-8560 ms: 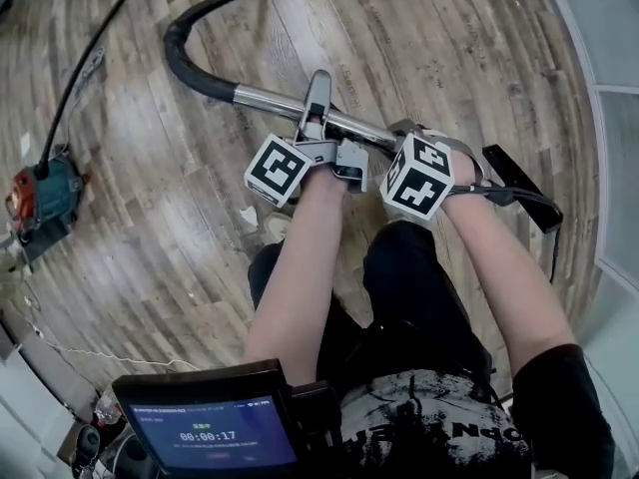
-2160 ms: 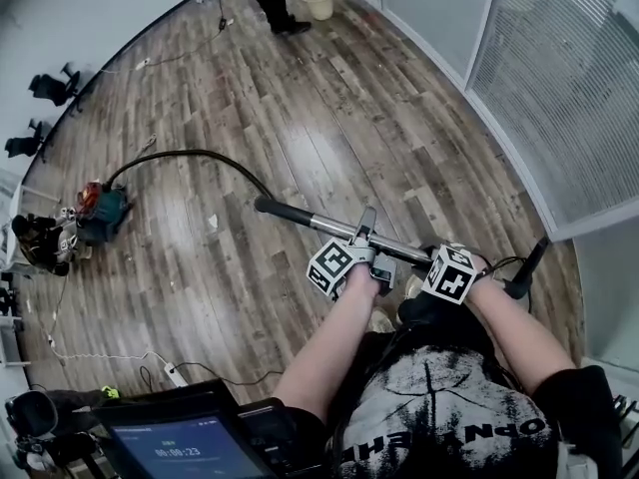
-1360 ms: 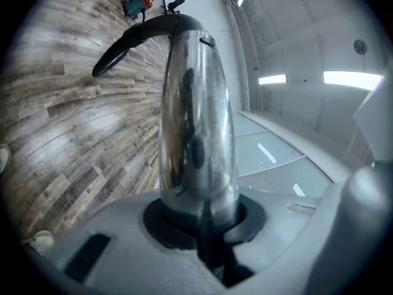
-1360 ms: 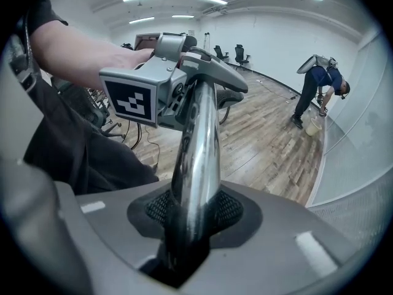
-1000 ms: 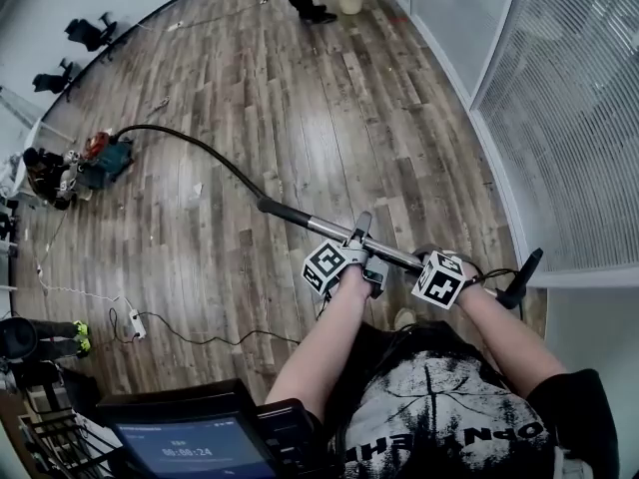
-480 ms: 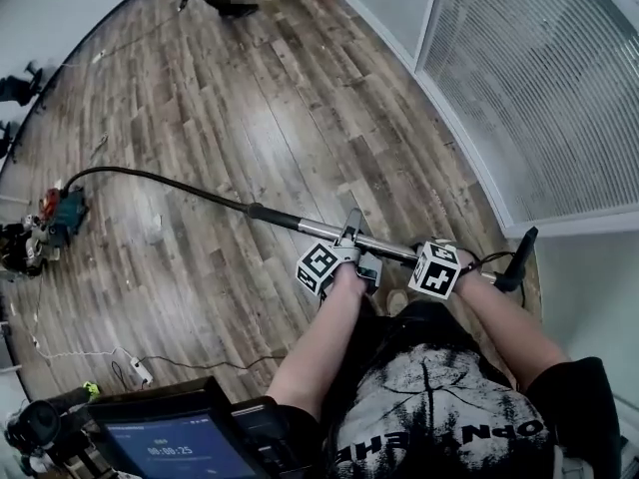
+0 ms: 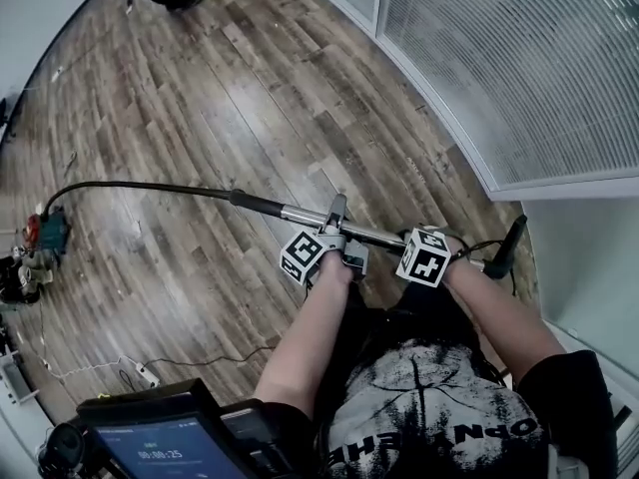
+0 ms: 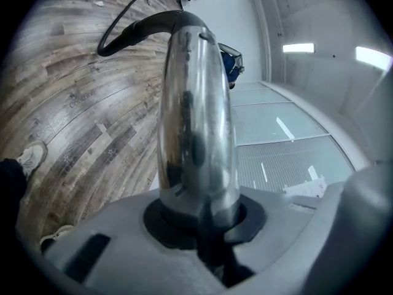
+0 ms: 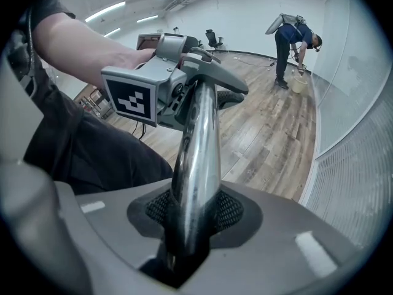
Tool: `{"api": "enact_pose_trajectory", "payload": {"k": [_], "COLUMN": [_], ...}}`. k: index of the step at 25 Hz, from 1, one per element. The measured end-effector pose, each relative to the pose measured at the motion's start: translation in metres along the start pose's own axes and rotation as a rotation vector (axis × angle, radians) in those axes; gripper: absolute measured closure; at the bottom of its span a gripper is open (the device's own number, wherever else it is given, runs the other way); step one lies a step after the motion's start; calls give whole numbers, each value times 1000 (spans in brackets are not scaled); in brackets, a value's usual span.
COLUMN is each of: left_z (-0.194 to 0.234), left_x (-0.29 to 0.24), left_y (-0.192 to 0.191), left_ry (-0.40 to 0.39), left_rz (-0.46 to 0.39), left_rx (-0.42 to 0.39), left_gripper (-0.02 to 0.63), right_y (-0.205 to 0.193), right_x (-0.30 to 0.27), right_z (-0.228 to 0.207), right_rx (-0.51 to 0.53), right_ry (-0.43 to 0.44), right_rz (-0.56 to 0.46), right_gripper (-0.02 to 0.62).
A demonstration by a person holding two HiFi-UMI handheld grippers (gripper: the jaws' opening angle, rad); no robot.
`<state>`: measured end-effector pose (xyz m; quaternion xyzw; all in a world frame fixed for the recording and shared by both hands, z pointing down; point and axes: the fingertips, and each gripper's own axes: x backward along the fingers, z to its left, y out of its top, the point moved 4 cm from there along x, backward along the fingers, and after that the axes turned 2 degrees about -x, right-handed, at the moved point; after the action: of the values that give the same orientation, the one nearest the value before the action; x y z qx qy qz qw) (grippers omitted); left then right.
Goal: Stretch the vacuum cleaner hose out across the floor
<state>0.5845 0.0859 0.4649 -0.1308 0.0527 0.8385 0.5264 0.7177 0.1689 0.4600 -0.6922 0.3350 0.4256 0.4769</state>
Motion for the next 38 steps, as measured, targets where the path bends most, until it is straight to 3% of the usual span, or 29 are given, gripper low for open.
{"api": "enact_pose_trajectory", "payload": {"k": [9,14,18,24,29,34,38], "left_z": [34,66,84,106,133,153,197], "left_x": [-25,-42,-52,-77,-89,-104,-126], "left_y": [-48,-54,-63,-69,-71,-71,-76], "left_ry": [30,12,8,-13,9,-60,-79], "left_rz": [-83,-67,-6,101,168,162,126], "left_rx": [-2,12,27,52,13,38,-49], "left_gripper": [554,555,555,555,555,555,555], "right_y": [-64,-81,-94,-103,-111,-120,-148], "right_x": [-20,-49,-62,-86,-109,-139,-181], "right_z": [-24,-31,-27,-31,-34,-43,-69], "right_rx": [43,-7,-62,-168,-219,-203,-142], "right_ry": [70,72,65,30,-13,-64,-123], "right_rz": [-12,-3,14,-9,-25,-41,-77], "right_gripper": [454,453,451,443,443,443,443]}}
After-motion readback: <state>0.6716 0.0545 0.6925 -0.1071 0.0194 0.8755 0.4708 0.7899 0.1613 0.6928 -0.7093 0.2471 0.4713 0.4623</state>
